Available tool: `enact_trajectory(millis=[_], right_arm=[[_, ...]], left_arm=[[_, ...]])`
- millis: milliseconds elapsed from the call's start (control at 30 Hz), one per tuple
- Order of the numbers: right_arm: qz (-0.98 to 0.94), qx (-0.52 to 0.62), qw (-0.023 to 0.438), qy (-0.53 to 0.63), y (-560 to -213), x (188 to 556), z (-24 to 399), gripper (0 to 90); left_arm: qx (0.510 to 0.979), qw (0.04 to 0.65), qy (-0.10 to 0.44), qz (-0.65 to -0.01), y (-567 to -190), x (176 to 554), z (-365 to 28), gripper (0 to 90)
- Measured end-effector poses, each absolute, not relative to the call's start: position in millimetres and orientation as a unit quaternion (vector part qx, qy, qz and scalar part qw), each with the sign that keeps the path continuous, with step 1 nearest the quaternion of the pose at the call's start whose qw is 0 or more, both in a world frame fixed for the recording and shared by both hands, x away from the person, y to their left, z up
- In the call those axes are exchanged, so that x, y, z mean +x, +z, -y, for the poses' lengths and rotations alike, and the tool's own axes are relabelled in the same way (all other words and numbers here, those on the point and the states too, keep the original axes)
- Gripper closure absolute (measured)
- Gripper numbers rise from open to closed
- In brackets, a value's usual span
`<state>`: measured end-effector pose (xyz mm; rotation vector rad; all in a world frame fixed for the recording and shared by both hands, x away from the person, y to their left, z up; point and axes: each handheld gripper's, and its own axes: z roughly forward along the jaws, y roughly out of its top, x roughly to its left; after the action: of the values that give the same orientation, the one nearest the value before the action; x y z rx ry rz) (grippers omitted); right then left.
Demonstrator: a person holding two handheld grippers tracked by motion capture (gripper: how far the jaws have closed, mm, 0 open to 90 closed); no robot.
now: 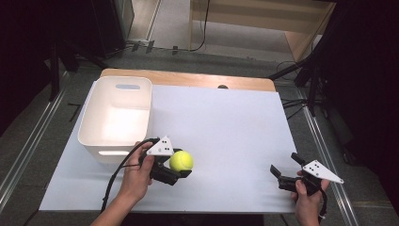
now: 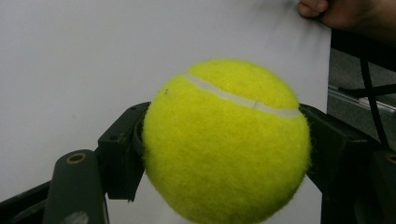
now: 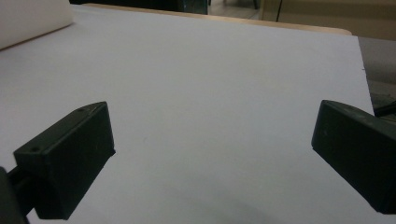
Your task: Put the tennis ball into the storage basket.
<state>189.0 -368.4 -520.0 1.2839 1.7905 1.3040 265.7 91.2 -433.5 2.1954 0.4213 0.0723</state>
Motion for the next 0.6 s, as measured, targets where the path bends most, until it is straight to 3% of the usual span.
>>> enact_trajectory(millis=[600], right_arm=[[-0.67,0.481,0.287,0.487,-520,189,368,0.0]], left_arm=[[0.872,0.453,0.034,-0.18,-416,272,-102,24.7]])
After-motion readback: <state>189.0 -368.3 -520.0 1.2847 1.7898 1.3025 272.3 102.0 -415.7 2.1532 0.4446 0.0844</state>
